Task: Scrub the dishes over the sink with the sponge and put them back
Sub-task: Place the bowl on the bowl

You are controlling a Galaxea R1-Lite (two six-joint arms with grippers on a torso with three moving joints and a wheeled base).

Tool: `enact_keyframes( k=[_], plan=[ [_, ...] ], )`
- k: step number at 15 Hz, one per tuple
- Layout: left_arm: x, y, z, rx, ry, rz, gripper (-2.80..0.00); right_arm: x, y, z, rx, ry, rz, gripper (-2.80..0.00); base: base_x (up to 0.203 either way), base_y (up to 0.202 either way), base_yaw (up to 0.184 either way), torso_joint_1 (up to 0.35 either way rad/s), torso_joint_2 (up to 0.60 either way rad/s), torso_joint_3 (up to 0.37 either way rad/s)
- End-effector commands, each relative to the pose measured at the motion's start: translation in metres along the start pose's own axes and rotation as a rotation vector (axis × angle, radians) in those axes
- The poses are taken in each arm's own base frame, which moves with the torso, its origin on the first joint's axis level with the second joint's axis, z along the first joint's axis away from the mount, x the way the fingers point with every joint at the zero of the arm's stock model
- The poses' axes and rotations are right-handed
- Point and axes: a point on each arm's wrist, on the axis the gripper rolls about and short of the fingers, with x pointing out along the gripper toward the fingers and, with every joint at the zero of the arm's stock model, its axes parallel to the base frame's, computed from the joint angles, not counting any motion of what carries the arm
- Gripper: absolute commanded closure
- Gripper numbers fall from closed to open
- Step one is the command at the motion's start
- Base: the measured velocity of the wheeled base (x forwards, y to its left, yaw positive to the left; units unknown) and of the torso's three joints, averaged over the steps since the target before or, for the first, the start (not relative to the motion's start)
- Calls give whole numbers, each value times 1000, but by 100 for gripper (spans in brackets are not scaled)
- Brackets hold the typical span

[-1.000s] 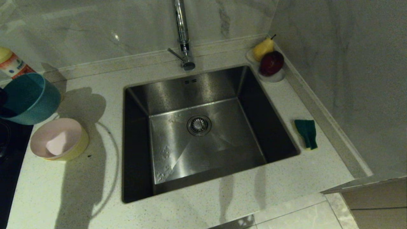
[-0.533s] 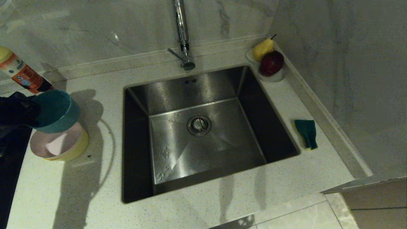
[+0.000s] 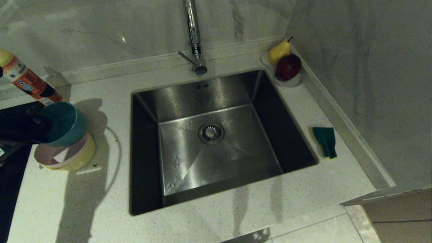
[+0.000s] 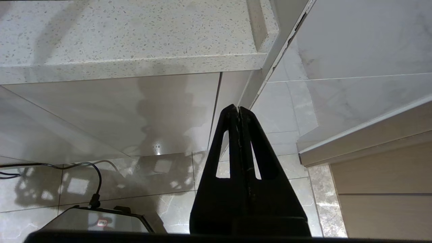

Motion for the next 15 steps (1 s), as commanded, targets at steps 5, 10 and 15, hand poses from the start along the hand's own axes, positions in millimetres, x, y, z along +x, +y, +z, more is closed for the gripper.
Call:
enact_keyframes(
  k=[5,10,15],
  plan=[
    [-2,0,-2,-5,-1,-7,0,0,0,0,-1,0,1,0,0,0,0,0,0,0],
    [-24,2,-2,-15,-36,-34,0,0,0,0,-1,0,1,0,0,0,0,0,0,0],
    [-42,7,-7,-1,-25,-28,0,0,0,0,-1,0,1,0,0,0,0,0,0,0]
  ],
)
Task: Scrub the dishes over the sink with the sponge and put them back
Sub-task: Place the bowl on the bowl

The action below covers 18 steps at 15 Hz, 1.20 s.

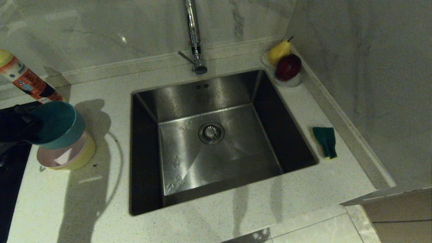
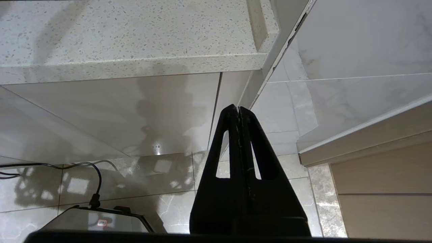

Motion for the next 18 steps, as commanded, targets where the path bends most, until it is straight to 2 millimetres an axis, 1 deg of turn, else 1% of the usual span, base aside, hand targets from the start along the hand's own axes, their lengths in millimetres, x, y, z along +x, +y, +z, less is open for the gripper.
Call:
enact_keyframes(
  k=[1,5,10,13,16,18],
  plan=[
    [-9,3,-4,17,15,10,0,0,0,0,-1,0,1,0,0,0,0,0,0,0],
    [1,11,-15,33,63,48,0,0,0,0,-1,0,1,0,0,0,0,0,0,0],
    [13,14,-20,34,98,75,0,0,0,0,-1,0,1,0,0,0,0,0,0,0],
    [14,15,-20,32,98,81,0,0,0,0,-1,0,1,0,0,0,0,0,0,0],
    [22,17,-11,14,55,74,0,0,0,0,-1,0,1,0,0,0,0,0,0,0],
    [24,18,-11,8,54,78,0,0,0,0,-1,0,1,0,0,0,0,0,0,0]
  ],
)
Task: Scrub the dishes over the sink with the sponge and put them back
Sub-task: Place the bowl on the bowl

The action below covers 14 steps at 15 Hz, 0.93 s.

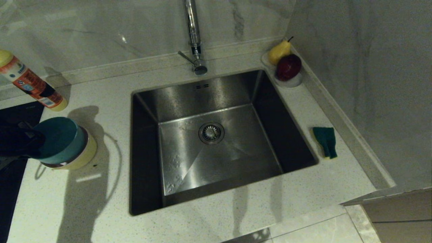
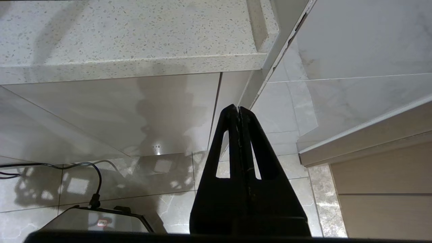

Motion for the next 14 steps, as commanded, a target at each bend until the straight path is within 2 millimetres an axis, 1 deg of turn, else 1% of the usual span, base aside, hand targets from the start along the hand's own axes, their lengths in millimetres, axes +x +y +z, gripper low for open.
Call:
enact_keyframes(
  k=[1,8,9,10,14],
  plan=[
    [5,2,-1,-7,12,13,0,0,0,0,-1,0,1,0,0,0,0,0,0,0],
    [8,3,-3,-6,27,21,0,0,0,0,-1,0,1,0,0,0,0,0,0,0],
    [8,3,-3,-4,27,21,-103,0,0,0,-1,0,1,0,0,0,0,0,0,0],
    [7,3,-3,-6,24,19,-280,0,0,0,-1,0,1,0,0,0,0,0,0,0],
    [-4,0,2,-14,-13,-12,-280,0,0,0,-1,0,1,0,0,0,0,0,0,0]
  ],
)
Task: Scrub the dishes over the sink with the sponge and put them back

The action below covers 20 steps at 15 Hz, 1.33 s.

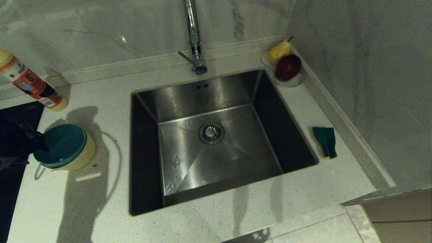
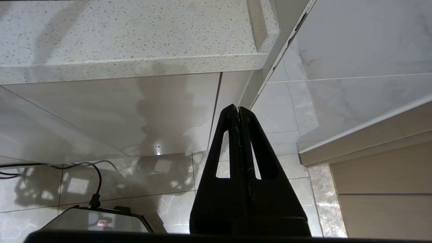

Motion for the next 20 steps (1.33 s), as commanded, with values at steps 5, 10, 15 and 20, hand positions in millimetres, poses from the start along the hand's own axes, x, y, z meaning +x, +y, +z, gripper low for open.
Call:
enact_keyframes(
  k=[5,10,15,20],
  plan=[
    [-60,-12,22,-18,-180,-133,-280,0,0,0,-1,0,1,0,0,0,0,0,0,0],
    [-89,-21,30,165,-243,-273,0,0,0,0,-1,0,1,0,0,0,0,0,0,0],
    [-104,-60,32,578,-496,-487,0,0,0,0,-1,0,1,0,0,0,0,0,0,0],
    [-144,-73,-10,707,-538,-690,0,0,0,0,-1,0,1,0,0,0,0,0,0,0]
  ],
)
